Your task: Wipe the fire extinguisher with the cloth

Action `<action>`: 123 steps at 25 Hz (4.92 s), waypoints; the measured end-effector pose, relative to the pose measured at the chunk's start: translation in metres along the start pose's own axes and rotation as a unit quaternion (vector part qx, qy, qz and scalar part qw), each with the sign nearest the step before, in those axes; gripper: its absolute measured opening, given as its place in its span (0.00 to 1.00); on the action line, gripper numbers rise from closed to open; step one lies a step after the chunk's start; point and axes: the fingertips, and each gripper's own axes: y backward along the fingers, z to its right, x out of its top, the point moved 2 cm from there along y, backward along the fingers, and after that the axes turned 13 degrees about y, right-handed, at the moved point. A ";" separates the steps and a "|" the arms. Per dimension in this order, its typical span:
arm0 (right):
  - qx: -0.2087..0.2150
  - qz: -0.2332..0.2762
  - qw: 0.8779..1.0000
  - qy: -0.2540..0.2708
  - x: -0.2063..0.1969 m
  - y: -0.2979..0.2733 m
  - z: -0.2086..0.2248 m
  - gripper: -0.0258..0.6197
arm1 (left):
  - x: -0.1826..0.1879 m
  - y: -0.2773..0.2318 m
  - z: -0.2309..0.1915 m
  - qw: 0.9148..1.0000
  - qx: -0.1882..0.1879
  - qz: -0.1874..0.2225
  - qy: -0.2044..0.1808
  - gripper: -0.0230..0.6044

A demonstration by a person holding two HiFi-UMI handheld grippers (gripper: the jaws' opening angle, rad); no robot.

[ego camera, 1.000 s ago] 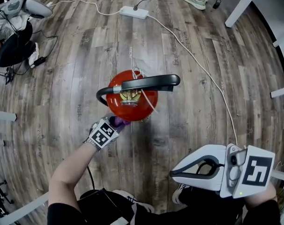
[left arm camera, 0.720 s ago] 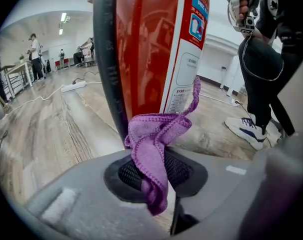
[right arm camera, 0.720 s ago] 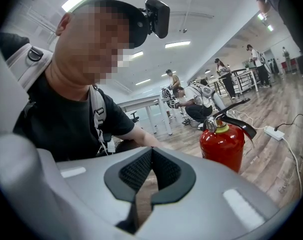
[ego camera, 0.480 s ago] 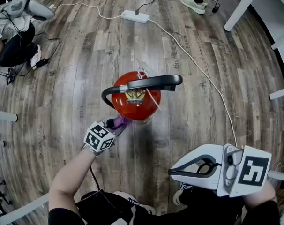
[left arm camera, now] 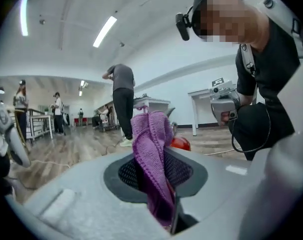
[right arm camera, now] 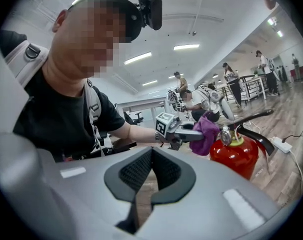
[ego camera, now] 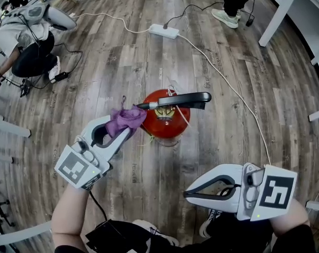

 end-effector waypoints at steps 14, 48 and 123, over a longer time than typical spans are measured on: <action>0.014 0.024 0.999 0.046 0.013 0.010 -0.006 0.05 | 0.058 -0.056 0.025 0.984 -0.063 -0.133 -0.101 0.17; 0.031 -0.022 0.998 0.047 -0.006 -0.010 0.005 0.04 | -0.038 -0.027 0.094 0.888 0.001 -0.226 -0.401 0.17; -0.134 0.080 0.969 -0.193 -0.007 0.011 0.067 0.14 | 0.026 0.018 0.105 0.897 -0.197 0.077 0.387 0.18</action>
